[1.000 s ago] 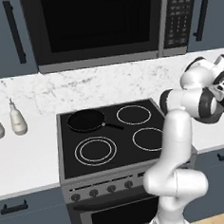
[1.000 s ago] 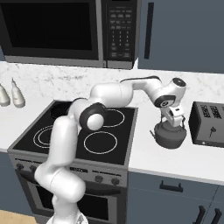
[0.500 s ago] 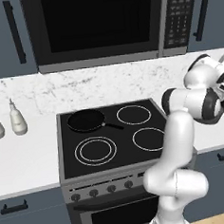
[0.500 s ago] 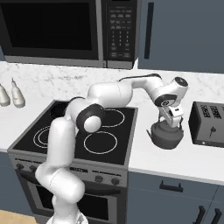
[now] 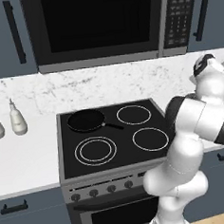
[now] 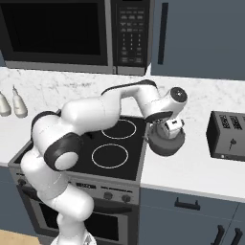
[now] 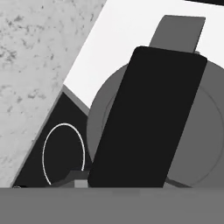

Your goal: Pick the kettle from the counter and place it on a stove burner. Then turn the burner on.

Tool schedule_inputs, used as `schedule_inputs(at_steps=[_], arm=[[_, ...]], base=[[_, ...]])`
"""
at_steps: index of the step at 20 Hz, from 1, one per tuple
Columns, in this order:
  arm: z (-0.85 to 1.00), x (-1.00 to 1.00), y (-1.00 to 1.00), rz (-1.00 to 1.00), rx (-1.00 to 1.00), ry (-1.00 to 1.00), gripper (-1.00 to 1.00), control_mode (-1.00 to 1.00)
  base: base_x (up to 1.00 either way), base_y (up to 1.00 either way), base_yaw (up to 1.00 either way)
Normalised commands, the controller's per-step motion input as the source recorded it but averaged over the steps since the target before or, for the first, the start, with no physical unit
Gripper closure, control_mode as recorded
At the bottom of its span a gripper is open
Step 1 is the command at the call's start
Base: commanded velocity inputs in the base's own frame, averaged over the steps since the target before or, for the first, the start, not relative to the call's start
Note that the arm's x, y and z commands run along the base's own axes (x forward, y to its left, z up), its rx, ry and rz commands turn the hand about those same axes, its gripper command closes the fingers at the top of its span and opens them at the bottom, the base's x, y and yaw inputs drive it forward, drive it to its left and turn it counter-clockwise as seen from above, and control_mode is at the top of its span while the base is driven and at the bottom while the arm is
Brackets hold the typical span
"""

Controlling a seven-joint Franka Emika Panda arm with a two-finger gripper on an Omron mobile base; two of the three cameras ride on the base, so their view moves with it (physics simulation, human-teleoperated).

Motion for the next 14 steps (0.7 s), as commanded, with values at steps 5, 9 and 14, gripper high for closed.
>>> schedule_inputs(at_steps=[5, 9, 14], arm=[[0.61, -0.39, 1.00, -0.08, -0.22, -0.16, 1.00, -1.00], [0.81, -0.15, 1.00, -0.05, -0.22, 0.04, 1.00, -1.00], [0.58, -0.03, 1.00, 0.00, -0.14, 0.28, 1.00, -1.00]], base=[[0.00, 0.00, 0.00], [0.00, 0.00, 0.00], [0.00, 0.00, 0.00]])
